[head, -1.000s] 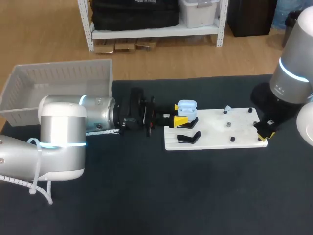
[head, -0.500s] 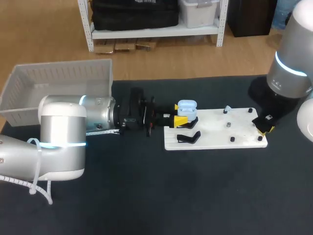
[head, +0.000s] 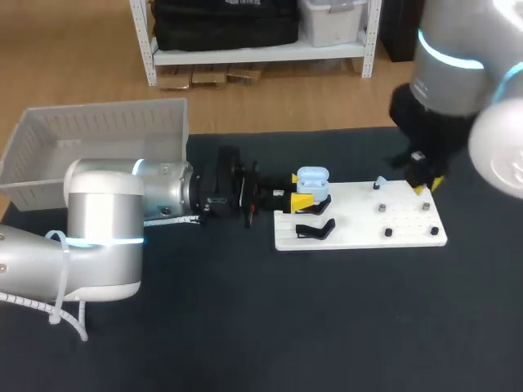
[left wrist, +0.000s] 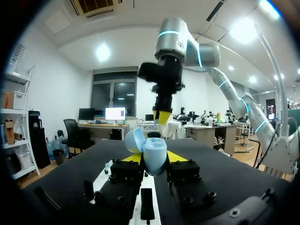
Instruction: Pick up each earbud case from the left stands, insert the matching earbuds, close the lid, and place the case in the box.
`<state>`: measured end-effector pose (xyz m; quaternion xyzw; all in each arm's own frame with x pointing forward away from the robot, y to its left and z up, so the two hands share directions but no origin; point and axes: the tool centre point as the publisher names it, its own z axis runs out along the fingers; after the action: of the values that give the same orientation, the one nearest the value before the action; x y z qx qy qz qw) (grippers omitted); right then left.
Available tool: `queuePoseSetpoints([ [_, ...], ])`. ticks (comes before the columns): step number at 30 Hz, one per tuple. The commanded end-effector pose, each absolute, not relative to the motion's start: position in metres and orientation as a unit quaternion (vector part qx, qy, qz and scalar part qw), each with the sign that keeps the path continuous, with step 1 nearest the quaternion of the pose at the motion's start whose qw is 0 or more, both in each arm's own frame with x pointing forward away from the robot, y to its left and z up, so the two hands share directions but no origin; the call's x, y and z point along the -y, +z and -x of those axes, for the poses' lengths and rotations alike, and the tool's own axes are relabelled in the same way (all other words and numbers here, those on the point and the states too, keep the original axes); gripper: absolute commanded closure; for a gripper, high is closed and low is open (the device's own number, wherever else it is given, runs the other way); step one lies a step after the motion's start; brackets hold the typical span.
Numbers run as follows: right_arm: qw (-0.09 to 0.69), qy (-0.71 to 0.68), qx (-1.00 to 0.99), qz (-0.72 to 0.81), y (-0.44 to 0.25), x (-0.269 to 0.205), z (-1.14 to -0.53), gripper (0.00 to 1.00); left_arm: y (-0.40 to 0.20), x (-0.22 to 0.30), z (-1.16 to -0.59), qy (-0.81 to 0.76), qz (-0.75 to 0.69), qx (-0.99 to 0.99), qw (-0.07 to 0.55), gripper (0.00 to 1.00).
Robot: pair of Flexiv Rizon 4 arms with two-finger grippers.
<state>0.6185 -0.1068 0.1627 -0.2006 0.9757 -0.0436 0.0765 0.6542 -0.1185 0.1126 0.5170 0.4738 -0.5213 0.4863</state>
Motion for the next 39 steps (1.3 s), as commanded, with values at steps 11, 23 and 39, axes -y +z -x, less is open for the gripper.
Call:
queuePoseSetpoints([
  [11,0.027,-0.037,-0.975,0.216,0.188,0.013,-0.603,1.00,0.112,0.119,-0.653,-0.520,-0.516,-0.474,0.489,1.00],
  [23,0.028,-0.033,-0.975,0.218,0.187,0.010,-0.602,1.00,0.112,0.119,-0.653,-0.520,-0.516,-0.474,0.489,1.00],
  [39,-0.019,-0.016,-0.999,-0.021,0.200,-0.036,-0.618,1.00,0.112,0.119,-0.653,-0.520,-0.516,-0.474,0.489,1.00],
])
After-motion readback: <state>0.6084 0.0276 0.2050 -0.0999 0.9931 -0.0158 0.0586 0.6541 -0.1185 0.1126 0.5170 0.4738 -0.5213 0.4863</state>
